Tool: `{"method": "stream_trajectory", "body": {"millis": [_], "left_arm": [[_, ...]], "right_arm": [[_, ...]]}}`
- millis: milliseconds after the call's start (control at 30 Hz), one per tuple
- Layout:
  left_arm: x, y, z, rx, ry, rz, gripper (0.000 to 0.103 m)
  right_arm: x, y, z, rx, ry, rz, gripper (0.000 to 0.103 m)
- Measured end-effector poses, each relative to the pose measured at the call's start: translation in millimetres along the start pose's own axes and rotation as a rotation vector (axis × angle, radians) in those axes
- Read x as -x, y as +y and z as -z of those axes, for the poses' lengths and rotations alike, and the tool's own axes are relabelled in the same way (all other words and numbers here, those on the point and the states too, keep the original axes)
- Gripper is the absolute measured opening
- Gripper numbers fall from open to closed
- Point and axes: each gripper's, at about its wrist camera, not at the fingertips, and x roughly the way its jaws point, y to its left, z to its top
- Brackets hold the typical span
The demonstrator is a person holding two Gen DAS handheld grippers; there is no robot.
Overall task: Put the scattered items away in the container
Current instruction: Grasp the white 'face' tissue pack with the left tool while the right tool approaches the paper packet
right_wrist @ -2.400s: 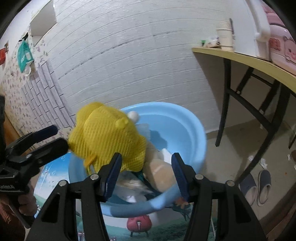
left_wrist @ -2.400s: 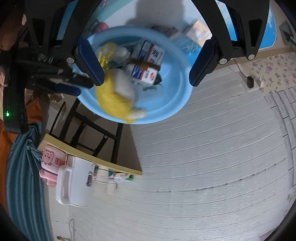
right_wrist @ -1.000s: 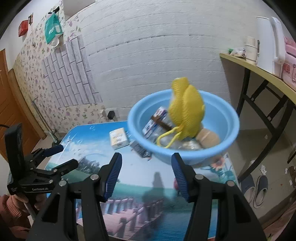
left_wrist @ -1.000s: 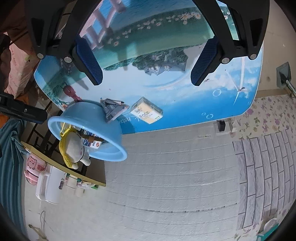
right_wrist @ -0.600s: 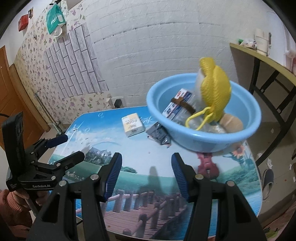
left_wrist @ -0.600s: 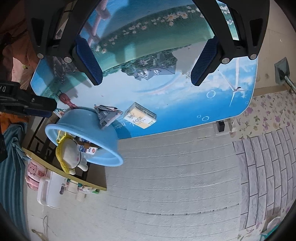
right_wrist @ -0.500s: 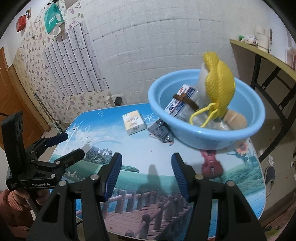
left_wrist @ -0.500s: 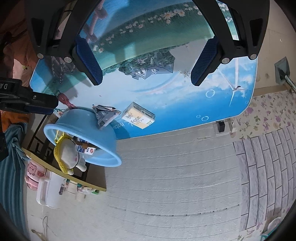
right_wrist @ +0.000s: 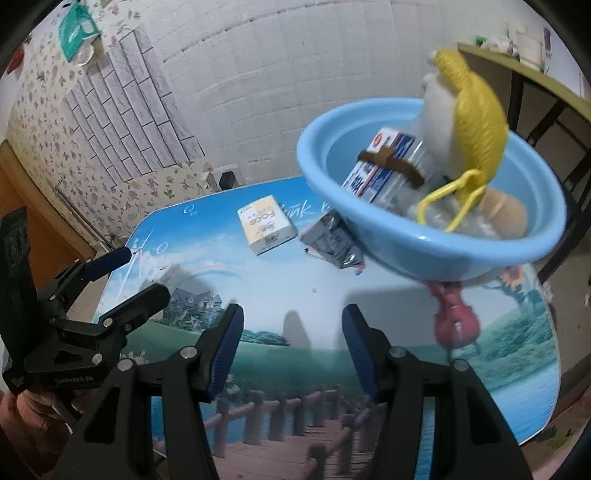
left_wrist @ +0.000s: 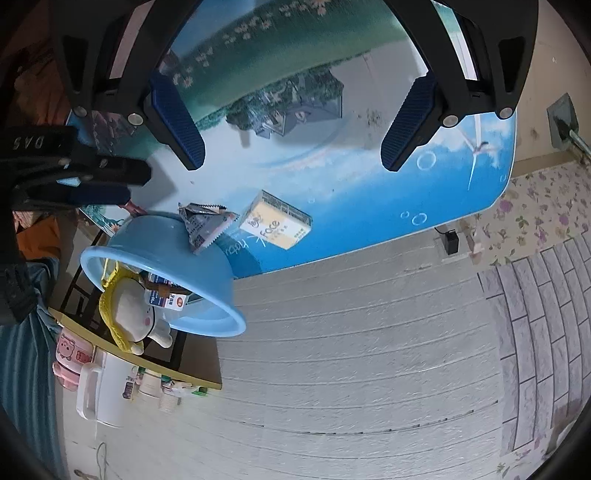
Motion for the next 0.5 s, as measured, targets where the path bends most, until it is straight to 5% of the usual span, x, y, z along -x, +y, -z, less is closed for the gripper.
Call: {"method": "stream_trajectory", "body": {"millis": [500], "left_arm": [[-38.9, 5.7, -19.0, -0.089, 0.06, 0.04, 0.096]], "right_arm": [[-41.0, -3.3, -12.0, -0.155, 0.029, 0.103, 0.055]]}}
